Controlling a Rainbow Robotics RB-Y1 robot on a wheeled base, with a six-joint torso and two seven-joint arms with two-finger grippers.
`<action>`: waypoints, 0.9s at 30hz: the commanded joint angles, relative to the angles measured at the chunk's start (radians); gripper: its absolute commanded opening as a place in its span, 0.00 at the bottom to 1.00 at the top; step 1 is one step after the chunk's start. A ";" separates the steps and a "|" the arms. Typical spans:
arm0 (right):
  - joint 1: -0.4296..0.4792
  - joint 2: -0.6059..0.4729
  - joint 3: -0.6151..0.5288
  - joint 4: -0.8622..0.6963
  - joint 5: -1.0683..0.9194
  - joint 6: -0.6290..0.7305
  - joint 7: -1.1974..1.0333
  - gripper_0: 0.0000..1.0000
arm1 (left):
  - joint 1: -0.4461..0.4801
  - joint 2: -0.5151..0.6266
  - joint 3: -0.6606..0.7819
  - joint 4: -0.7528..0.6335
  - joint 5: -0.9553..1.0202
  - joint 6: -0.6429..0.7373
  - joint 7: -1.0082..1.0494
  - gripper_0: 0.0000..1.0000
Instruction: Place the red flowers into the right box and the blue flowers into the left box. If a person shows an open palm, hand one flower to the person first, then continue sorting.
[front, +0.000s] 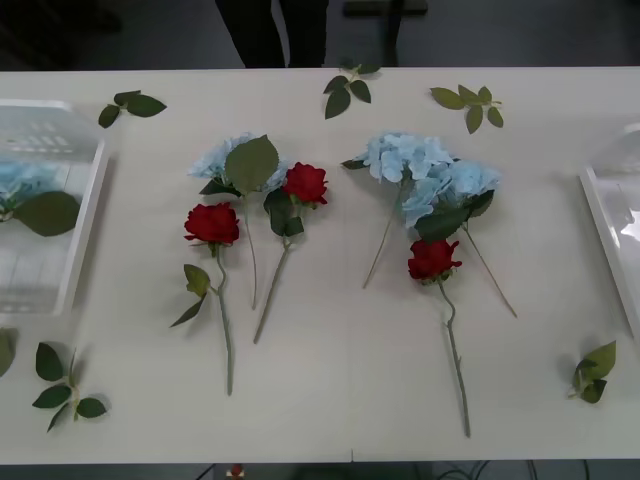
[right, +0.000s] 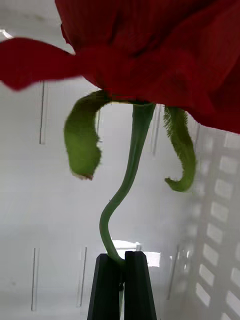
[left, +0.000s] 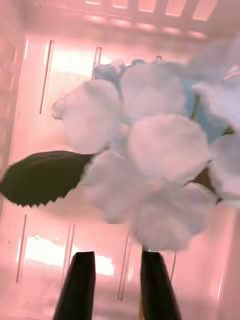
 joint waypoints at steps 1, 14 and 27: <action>-0.009 0.018 -0.019 0.002 0.012 -0.022 -0.016 0.00 | -0.005 0.030 0.019 -0.016 0.018 -0.006 -0.038 0.57; -0.012 -0.026 -0.019 -0.024 -0.085 0.041 0.008 1.00 | -0.022 0.032 0.110 -0.157 0.080 0.215 -0.028 1.00; -0.015 -0.003 -0.057 -0.404 -0.217 0.390 -0.085 1.00 | -0.035 0.027 0.009 -0.375 0.140 0.258 0.200 1.00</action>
